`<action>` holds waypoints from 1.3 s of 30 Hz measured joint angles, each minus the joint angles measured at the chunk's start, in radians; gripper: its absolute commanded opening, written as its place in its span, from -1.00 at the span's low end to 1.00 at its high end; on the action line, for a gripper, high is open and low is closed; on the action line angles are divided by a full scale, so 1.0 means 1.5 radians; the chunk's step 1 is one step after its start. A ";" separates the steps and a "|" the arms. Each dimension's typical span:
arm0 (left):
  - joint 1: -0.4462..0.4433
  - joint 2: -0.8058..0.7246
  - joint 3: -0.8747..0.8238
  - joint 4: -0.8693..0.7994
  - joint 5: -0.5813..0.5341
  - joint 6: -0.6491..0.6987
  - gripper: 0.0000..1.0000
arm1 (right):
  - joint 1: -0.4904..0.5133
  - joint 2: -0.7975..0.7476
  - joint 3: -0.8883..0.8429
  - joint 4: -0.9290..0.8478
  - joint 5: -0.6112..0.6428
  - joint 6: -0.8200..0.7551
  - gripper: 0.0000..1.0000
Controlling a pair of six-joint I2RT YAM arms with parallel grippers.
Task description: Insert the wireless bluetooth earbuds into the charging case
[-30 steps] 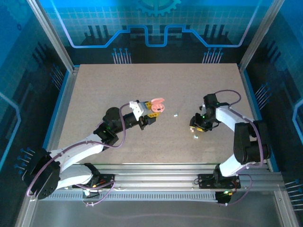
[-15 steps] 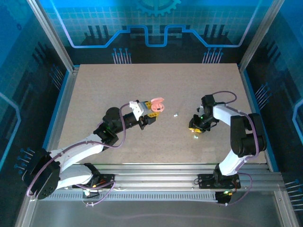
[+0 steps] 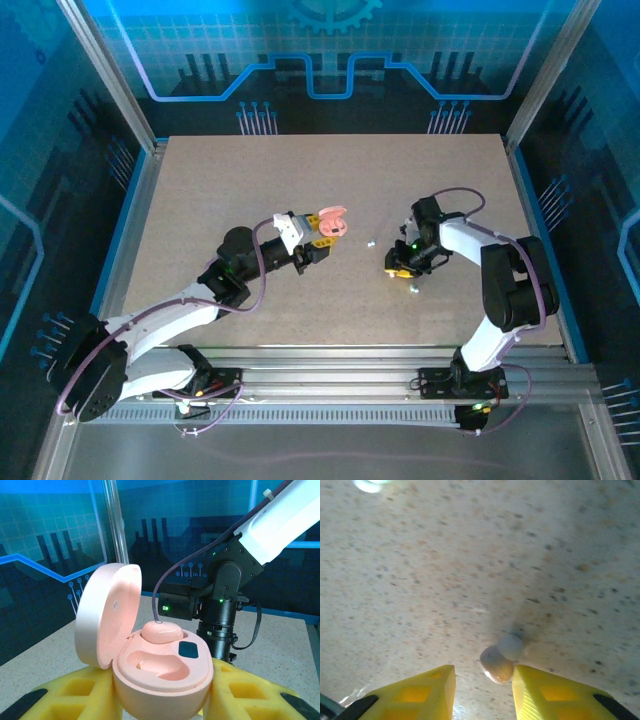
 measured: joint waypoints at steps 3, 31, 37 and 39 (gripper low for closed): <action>0.000 0.000 0.000 0.000 0.000 0.000 -0.22 | 0.007 0.001 0.011 -0.001 -0.008 0.000 -0.25; 0.000 -0.031 -0.008 -0.020 -0.006 0.006 -0.21 | 0.036 0.113 0.126 -0.052 0.065 -0.043 -0.22; 0.000 -0.031 -0.008 -0.020 -0.006 0.011 -0.21 | 0.036 0.078 0.087 -0.068 0.054 -0.042 -0.23; 0.000 -0.031 -0.008 -0.020 -0.006 0.011 -0.21 | 0.037 0.065 0.073 -0.071 0.043 -0.042 -0.23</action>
